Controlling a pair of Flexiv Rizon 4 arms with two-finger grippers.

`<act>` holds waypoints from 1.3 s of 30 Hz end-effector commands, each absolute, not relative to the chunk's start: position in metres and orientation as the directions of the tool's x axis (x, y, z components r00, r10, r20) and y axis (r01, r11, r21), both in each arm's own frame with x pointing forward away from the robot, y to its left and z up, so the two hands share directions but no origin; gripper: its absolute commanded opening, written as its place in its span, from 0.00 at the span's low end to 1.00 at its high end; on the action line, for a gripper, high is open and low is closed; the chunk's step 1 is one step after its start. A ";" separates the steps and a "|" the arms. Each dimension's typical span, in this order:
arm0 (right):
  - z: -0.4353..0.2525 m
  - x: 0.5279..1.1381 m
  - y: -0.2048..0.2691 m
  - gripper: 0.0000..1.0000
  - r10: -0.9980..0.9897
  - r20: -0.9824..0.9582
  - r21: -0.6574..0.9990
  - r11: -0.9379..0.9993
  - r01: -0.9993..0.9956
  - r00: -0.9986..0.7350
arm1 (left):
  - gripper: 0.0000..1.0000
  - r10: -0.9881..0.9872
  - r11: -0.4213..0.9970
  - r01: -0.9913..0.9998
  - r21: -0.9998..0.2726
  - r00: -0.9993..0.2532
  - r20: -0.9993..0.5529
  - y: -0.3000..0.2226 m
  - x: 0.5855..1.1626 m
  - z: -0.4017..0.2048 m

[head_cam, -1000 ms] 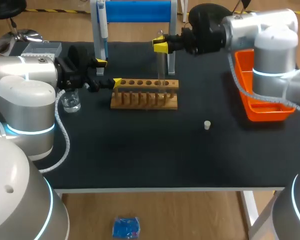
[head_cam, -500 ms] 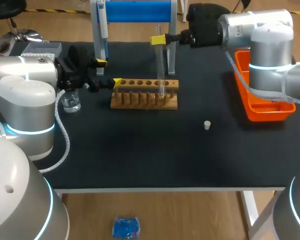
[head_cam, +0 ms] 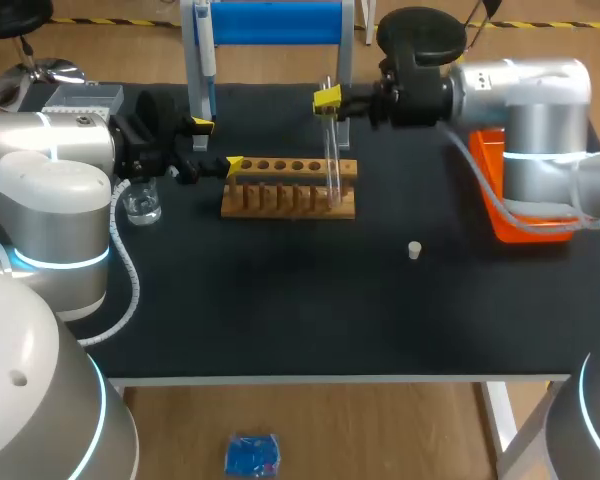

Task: Invert the test tube, pick up the pipette, mount the tip to pipette, aspirate from beaker and dispense into the tube, eject the tip, return the pipette, and cap with the stopper.

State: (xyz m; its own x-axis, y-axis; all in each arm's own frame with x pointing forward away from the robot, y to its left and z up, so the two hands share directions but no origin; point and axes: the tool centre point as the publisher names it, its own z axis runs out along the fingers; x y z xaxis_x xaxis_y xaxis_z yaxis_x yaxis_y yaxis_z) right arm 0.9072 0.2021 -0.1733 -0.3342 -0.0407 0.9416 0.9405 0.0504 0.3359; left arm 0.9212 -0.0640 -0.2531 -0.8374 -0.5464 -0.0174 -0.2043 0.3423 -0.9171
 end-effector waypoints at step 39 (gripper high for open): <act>-0.177 0.894 0.201 0.00 -0.037 0.999 -0.009 0.094 0.996 0.012 | 1.00 -0.548 0.341 -0.203 -0.918 -0.837 -0.018 -0.064 0.921 -0.254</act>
State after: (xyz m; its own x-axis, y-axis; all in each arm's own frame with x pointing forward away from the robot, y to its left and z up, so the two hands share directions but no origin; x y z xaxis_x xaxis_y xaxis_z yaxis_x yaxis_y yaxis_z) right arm 0.8914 0.2014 -0.1769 0.0108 -0.0390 0.9992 0.9962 0.0864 -0.0074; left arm 0.9212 -0.0640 -0.2531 -0.8374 -0.5464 -0.0174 -0.2043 0.3424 -0.9171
